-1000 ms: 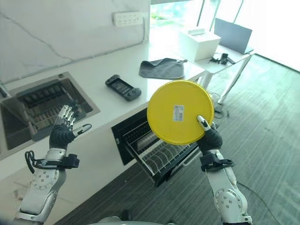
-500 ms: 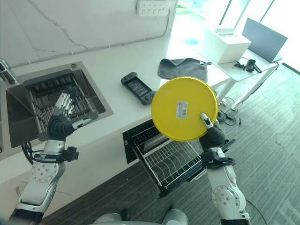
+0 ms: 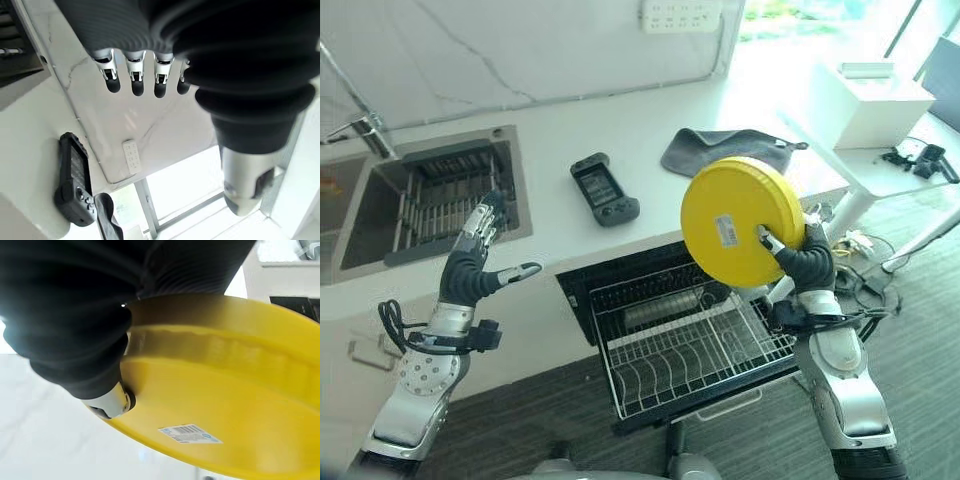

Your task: Place the dishes in the dishwasher.

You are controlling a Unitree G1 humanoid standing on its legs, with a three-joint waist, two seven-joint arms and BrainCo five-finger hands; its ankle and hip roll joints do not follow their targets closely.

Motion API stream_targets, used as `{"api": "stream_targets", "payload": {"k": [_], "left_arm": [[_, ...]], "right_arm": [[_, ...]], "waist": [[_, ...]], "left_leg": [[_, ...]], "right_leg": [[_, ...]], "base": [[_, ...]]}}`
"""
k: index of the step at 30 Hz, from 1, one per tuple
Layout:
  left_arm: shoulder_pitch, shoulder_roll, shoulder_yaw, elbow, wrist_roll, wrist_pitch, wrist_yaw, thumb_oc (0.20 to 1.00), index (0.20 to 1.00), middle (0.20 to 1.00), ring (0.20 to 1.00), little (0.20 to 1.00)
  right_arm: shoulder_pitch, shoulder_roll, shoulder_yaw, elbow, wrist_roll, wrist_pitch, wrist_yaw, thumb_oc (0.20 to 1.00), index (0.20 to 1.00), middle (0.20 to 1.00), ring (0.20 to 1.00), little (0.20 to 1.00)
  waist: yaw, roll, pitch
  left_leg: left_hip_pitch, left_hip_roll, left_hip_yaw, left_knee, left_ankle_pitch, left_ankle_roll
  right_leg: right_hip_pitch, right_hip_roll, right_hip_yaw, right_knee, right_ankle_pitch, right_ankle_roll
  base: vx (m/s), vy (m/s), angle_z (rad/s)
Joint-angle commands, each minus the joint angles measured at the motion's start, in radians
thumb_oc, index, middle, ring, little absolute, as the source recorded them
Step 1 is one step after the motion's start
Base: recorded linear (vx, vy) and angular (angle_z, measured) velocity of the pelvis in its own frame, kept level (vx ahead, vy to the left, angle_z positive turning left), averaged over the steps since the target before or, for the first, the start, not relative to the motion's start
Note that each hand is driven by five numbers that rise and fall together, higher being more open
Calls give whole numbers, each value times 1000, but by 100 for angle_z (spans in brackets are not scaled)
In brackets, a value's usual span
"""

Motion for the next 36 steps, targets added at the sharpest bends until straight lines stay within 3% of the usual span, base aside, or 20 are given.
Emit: {"api": "stream_targets", "payload": {"k": [1, 5, 8, 12, 18, 23, 29, 33, 36], "left_arm": [[62, 77, 15, 32, -98, -3, -49, 1000, 1000, 1000, 1000, 1000], [136, 77, 31, 108, -151, -1, -87, 1000, 1000, 1000, 1000, 1000], [214, 92, 47, 174, -127, -50, -67, 1000, 1000, 1000, 1000, 1000], [260, 87, 43, 290, -172, -68, -39, 1000, 1000, 1000, 1000, 1000], [293, 47, 12, 550, -113, -138, -11, 1000, 1000, 1000, 1000, 1000], [309, -12, 45, 743, -123, -179, 4, 1000, 1000, 1000, 1000, 1000], [321, -52, 79, 840, -147, -171, -13, 1000, 1000, 1000, 1000, 1000], [300, -125, 145, 1010, -218, -151, -10, 1000, 1000, 1000, 1000, 1000], [262, -133, 136, 1054, -145, -156, 10, 1000, 1000, 1000, 1000, 1000]], "right_arm": [[-43, -43, -58, -130, -301, -177, -68, 200, 200, 200, 200, 200], [-3, -84, -60, -105, -485, -262, -127, 200, 200, 200, 200, 200], [56, -135, -87, -102, -625, -333, -201, 200, 200, 200, 200, 200], [87, -187, -63, -79, -826, -410, -302, 200, 200, 200, 200, 200], [118, -259, -19, -13, -902, -472, -317, 200, 200, 200, 200, 200], [182, -284, 9, 79, -944, -543, -334, 200, 200, 200, 200, 200], [242, -283, 30, 148, -985, -582, -371, 200, 200, 200, 200, 200], [242, -271, 78, 218, -1023, -617, -381, 200, 200, 200, 200, 200], [199, -253, 155, 284, -988, -606, -361, 200, 200, 200, 200, 200]], "waist": [[-1, -50, -65], [12, -46, -67], [22, -48, -68], [38, -51, -68], [51, -63, -72], [50, -70, -73], [52, -80, -68], [54, -84, -71], [58, -89, -71]], "left_leg": [[15, -36, -24, -1, 45, 0], [12, -45, -26, -1, 44, 0], [14, -55, -30, -1, 37, 6], [10, -62, -34, -1, 32, 11], [6, -72, -54, -1, 26, 15], [4, -78, -58, -1, 26, 20], [4, -85, -63, -1, 23, 25], [5, -91, -66, -1, 22, 28], [8, -94, -70, -1, 20, 29]], "right_leg": [[92, -103, -29, 7, 1, 115], [105, -106, -40, 7, -6, 120], [110, -108, -44, 7, -9, 125], [111, -110, -48, 7, -11, 131], [113, -107, -36, 7, -19, 135], [118, -103, -26, 7, -24, 135], [125, -102, -31, 7, -27, 137], [128, -99, -30, 7, -31, 135], [133, -96, -31, 7, -33, 131]], "base": [[-55, 99, 10], [-15, 55, -2], [8, 49, 13], [-6, 30, 10], [1, 0, -1], [0, 0, 0], [0, 0, 0], [0, 0, 0], [6, -7, 1]]}}
